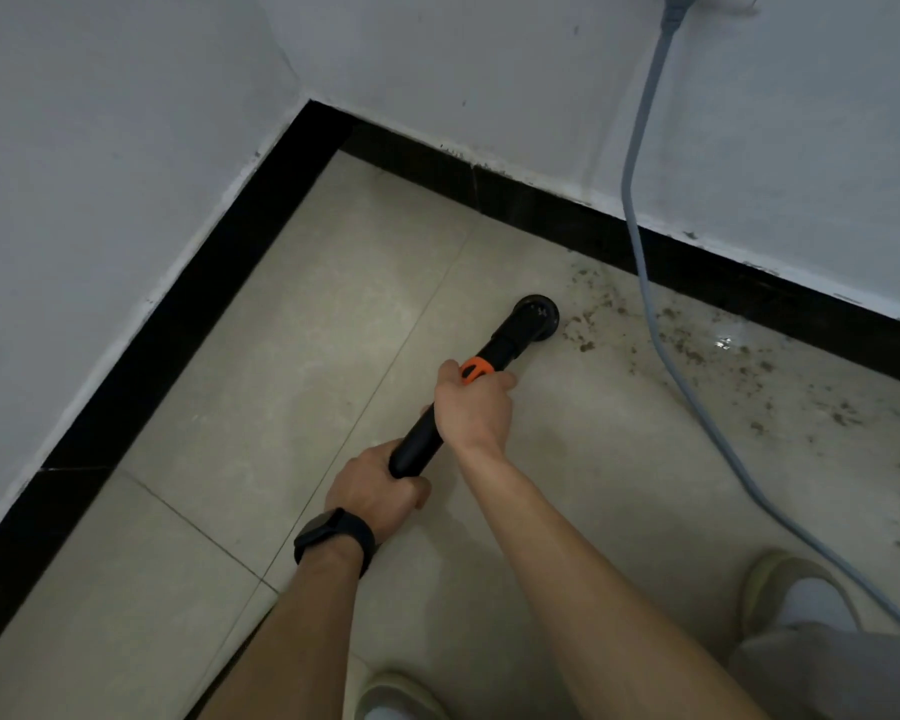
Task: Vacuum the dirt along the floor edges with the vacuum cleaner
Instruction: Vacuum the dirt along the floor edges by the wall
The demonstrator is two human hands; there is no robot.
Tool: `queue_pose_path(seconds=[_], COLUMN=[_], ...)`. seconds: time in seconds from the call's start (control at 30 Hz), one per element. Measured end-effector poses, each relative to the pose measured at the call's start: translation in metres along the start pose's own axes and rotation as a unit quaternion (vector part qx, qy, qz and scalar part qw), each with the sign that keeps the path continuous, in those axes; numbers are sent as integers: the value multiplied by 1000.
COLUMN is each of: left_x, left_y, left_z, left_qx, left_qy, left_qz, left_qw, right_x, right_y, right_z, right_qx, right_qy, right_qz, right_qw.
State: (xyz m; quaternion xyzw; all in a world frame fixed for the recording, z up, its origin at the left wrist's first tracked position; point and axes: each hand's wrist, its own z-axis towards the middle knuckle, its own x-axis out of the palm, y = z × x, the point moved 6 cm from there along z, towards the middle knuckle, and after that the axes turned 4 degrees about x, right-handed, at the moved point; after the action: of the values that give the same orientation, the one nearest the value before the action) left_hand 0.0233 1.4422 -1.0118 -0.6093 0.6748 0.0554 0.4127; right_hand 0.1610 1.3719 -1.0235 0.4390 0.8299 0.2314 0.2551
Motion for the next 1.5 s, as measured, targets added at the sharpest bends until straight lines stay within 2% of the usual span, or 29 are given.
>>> queue_pose_path(seconds=[0.43,1.13,1.5], left_x=[15,22,24], left_y=[-28,-60,-67], left_z=[28,51,48], left_qx=[-6,-29,-18], left_qy=[-10,9,23], left_qz=[-58,-163,-149], left_qw=[998,986,988], right_x=[-20,-28,-36], right_y=[29,62,58], right_z=[36,62,61], right_qx=[-35,-71,-67], right_qy=[-49,-34,-35], right_qz=[-59,-85,-71], right_qw=[996,993,995])
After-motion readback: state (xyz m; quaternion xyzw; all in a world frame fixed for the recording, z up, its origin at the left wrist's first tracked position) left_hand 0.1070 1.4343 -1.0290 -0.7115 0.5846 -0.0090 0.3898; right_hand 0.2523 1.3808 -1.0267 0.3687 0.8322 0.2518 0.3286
